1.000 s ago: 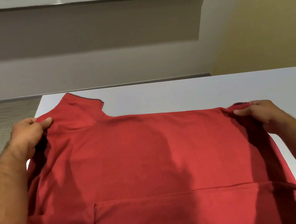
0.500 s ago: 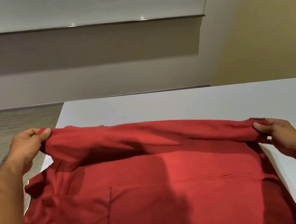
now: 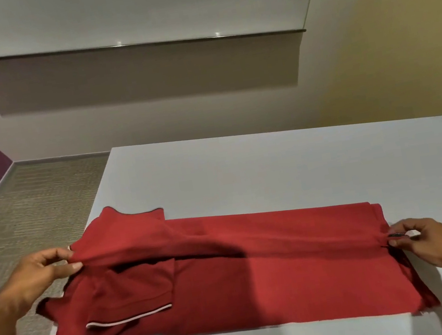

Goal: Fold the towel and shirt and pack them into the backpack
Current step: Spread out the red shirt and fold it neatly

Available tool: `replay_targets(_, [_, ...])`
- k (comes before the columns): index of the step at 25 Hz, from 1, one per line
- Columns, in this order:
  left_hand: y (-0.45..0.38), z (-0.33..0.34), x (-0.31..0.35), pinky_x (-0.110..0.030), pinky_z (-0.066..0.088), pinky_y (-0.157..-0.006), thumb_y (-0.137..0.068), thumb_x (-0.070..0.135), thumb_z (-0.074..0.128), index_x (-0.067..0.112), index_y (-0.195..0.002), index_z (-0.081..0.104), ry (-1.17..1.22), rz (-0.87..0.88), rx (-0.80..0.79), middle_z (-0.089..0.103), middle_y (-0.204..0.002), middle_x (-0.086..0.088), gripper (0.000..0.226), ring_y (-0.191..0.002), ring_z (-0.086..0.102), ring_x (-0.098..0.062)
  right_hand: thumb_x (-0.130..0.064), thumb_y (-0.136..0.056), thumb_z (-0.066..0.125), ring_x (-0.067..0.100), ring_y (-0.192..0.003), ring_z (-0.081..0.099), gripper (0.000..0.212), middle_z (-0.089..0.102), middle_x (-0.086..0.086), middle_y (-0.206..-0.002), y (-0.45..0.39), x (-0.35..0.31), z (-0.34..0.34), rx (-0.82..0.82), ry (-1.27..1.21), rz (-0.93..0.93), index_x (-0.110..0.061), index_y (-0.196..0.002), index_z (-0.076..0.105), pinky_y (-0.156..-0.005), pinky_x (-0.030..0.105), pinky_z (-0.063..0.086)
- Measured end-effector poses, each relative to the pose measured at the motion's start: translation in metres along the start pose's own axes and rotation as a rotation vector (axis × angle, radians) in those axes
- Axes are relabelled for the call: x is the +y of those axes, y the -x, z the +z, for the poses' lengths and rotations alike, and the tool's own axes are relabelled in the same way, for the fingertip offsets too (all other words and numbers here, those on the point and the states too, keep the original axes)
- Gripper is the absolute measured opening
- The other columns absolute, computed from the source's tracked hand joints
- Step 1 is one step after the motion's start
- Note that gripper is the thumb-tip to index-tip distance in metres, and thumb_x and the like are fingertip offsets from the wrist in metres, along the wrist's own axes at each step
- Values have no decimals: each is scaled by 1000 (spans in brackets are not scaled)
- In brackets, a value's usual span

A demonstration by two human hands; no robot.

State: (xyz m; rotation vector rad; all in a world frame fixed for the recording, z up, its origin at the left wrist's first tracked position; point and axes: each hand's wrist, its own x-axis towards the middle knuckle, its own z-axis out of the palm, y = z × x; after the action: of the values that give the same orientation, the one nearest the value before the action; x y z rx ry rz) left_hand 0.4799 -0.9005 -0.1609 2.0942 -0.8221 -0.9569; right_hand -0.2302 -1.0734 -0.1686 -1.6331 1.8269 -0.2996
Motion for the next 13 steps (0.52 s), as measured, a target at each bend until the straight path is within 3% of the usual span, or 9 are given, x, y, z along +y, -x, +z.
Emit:
replay_targets(3, [12, 1, -7, -26, 48, -76, -59, -22, 79, -8, -73, 69, -50, -51, 21, 70, -92, -16, 22, -89, 62, -25, 10, -56, 85, -8, -82, 64, 48, 71, -28, -81, 4, 5, 11, 28, 185, -113, -37, -62, 72, -75, 0, 41])
replay_targets(5, [13, 3, -12, -25, 49, -73, -53, -23, 82, 2, -61, 71, -170, -37, 14, 69, -89, -17, 29, -86, 64, -29, 3, -52, 83, 8, -78, 71, 47, 74, -16, -77, 8, 3, 16, 70, 291, -268, -38, -67, 67, -78, 1, 40])
replay_targets(7, [9, 5, -16, -27, 48, -75, -54, -28, 77, 10, -53, 72, -277, 35, 22, 67, -85, -17, 39, -85, 64, -32, -27, -57, 66, 31, -81, 69, 12, 76, 1, -85, 14, -4, 17, 122, 436, -386, -36, -65, 65, -77, 24, 50])
replay_targets(8, [8, 5, -16, -29, 48, -75, -59, -28, 72, 13, -52, 72, -298, 42, 29, 67, -85, -16, 42, -84, 63, -33, -37, -56, 54, 36, -87, 67, 21, 76, 4, -92, 15, -2, 18, 145, 500, -405, -31, -66, 71, -75, 35, 52])
replay_targets(10, [4, 4, -11, -28, 49, -75, -71, -20, 68, 17, -52, 73, -290, 33, 67, 68, -83, -14, 41, -82, 64, -33, -44, -58, 48, 37, -96, 63, 39, 74, 3, -101, 14, -5, 23, 183, 564, -453, -25, -73, 77, -75, 45, 51])
replay_targets(13, [-4, 5, 6, -39, 52, -82, -81, 15, 76, 20, -58, 74, -328, 77, 176, 72, -71, 0, 24, -79, 68, -25, -48, -72, 53, 29, -94, 63, 33, 73, -2, -95, 13, -40, 42, 377, 373, -514, -25, -77, 77, -82, 42, 45])
